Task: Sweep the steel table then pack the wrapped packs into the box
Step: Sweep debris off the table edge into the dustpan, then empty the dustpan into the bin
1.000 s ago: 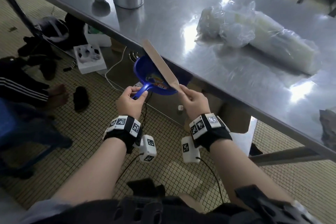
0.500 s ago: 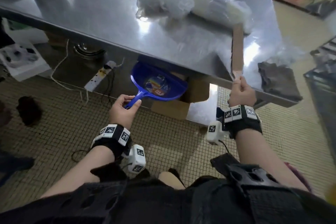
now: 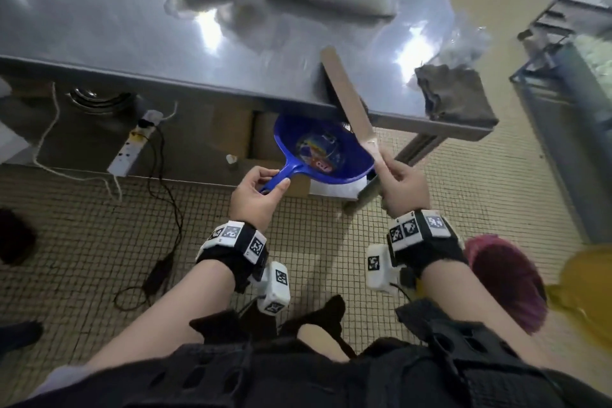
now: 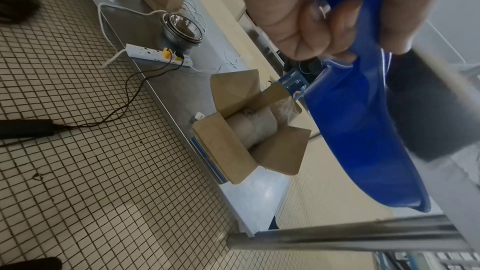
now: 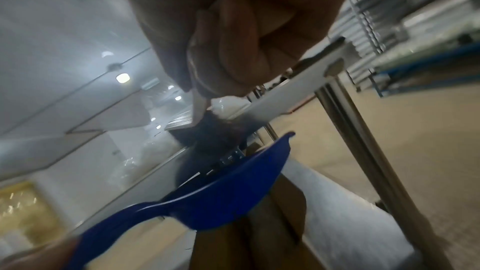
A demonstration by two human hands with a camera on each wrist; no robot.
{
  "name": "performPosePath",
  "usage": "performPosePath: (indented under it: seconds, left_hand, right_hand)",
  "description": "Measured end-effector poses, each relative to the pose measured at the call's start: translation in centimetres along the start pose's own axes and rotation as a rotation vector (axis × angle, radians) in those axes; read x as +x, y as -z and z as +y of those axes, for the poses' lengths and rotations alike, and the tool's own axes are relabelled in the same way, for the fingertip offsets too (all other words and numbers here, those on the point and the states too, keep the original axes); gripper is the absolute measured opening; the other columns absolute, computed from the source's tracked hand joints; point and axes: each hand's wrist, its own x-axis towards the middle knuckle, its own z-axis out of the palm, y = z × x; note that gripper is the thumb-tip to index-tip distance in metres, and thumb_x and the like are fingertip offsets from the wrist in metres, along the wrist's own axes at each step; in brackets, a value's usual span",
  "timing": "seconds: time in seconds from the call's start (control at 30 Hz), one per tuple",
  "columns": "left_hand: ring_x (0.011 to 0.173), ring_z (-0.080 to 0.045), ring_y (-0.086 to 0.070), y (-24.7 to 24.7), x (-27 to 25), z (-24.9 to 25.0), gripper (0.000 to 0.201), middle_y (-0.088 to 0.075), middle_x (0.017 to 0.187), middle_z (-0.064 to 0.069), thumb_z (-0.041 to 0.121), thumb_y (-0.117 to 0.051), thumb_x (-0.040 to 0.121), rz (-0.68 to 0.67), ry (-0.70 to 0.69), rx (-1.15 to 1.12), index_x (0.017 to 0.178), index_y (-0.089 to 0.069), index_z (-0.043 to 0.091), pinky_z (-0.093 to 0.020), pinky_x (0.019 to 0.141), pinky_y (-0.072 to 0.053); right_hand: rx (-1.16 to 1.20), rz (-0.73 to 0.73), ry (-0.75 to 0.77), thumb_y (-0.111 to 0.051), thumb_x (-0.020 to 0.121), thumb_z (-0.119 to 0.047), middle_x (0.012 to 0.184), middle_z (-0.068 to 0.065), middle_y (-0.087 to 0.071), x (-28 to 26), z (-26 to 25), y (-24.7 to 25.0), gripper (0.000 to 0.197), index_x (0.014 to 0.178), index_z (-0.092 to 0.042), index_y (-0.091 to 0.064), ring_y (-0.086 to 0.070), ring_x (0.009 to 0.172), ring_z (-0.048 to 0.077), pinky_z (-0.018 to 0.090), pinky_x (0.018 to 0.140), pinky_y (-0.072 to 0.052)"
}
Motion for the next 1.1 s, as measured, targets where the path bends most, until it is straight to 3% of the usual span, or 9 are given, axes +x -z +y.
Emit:
performPosePath:
  seconds: [0.07,0.2,0.4,0.5,0.6,0.67,0.77,0.87,1.1]
  left_hand:
    - [0.073,-0.008,-0.061,-0.9,-0.4,-0.2,0.013,-0.065,0.083,0.010,0.032,-0.074,0.078,-0.040,0.006,0.024,0.083,-0.062,0.032,-0.025,0.069,-0.051]
    - [0.073,-0.010,-0.061,-3.6,-1.4,-1.0,0.016,-0.067,0.084,0.006,0.031,-0.074,0.079,-0.154,-0.008,0.110,0.089,-0.063,0.025,-0.025,0.068,-0.051]
    - [0.072,-0.009,-0.060,-10.9,-4.4,-3.0,0.013,-0.068,0.087,0.004,0.030,-0.074,0.080,-0.492,-0.016,0.250,0.084,-0.061,0.030,-0.022,0.066,-0.048]
    - [0.073,-0.008,-0.061,-16.1,-6.3,-3.5,0.014,-0.068,0.088,0.003,0.029,-0.073,0.080,-0.657,-0.054,0.353,0.088,-0.061,0.027,-0.017,0.067,-0.047]
    - [0.079,-0.011,-0.065,-21.8,-8.3,-3.3,0.016,-0.069,0.089,0.007,0.034,-0.073,0.080,-0.802,-0.100,0.408,0.089,-0.062,0.029,-0.026,0.074,-0.052]
    - [0.077,-0.006,-0.063,-25.5,-9.7,-2.9,0.016,-0.068,0.087,0.012,0.035,-0.072,0.080,-0.887,-0.134,0.441,0.091,-0.061,0.029,-0.028,0.075,-0.052]
    - [0.074,-0.008,-0.060,-30.9,-11.2,-2.4,0.017,-0.067,0.087,0.010,0.037,-0.071,0.080,-0.962,-0.174,0.457,0.089,-0.059,0.029,-0.036,0.078,-0.054]
    - [0.070,-0.010,-0.058,-35.8,-11.8,-1.6,0.022,-0.067,0.087,0.012,0.047,-0.070,0.077,-0.987,-0.195,0.461,0.089,-0.058,0.034,-0.043,0.077,-0.055]
    - [0.066,-0.006,-0.051,-47.1,-13.7,1.7,0.024,-0.064,0.091,0.015,0.042,-0.071,0.080,-1.012,-0.344,0.551,0.096,-0.061,0.027,-0.023,0.064,-0.044]
  right_hand:
    - [0.177,-0.136,-0.063,-0.060,0.094,-0.034,0.048,-0.013,-0.053,-2.4,1.5,0.3,0.032,0.125,-0.029,-0.066,-0.038,0.040,0.005,0.020,0.037,-0.034]
    - [0.299,-0.239,-0.150,-0.060,0.094,-0.026,0.049,-0.010,-0.040,-5.8,6.6,3.9,0.027,0.119,-0.032,-0.069,-0.033,0.039,0.006,0.017,0.034,-0.030]
    - [0.279,0.091,-0.309,-0.061,0.094,-0.021,0.060,0.003,-0.039,-11.9,16.1,11.8,0.029,0.111,-0.042,-0.070,-0.031,0.043,0.008,0.018,0.035,-0.028]
    - [0.267,0.248,-0.407,-0.061,0.095,-0.020,0.054,-0.002,-0.038,-15.8,20.3,15.0,0.029,0.114,-0.039,-0.070,-0.029,0.041,0.009,0.016,0.034,-0.027]
    - [0.247,0.403,-0.498,-0.061,0.094,-0.023,0.055,-0.006,-0.044,-18.9,22.4,17.4,0.029,0.122,-0.030,-0.066,-0.030,0.042,0.008,0.016,0.035,-0.027]
    - [0.187,0.504,-0.533,-0.063,0.093,-0.029,0.051,-0.009,-0.046,-20.1,23.3,18.9,0.029,0.121,-0.035,-0.064,-0.033,0.041,0.006,0.017,0.035,-0.029]
    - [0.185,0.659,-0.542,-0.063,0.092,-0.031,0.050,-0.010,-0.046,-20.2,24.9,21.6,0.031,0.124,-0.034,-0.064,-0.035,0.045,0.012,0.022,0.039,-0.032]
    - [0.188,0.764,-0.549,-0.062,0.093,-0.032,0.044,-0.010,-0.043,-18.7,26.4,24.7,0.032,0.125,-0.036,-0.061,-0.032,0.037,0.005,0.019,0.035,-0.030]
    - [0.178,0.847,-0.597,-0.061,0.093,-0.039,0.049,-0.009,-0.047,-14.9,29.5,32.2,0.032,0.124,-0.036,-0.063,-0.037,0.043,0.012,0.018,0.034,-0.031]
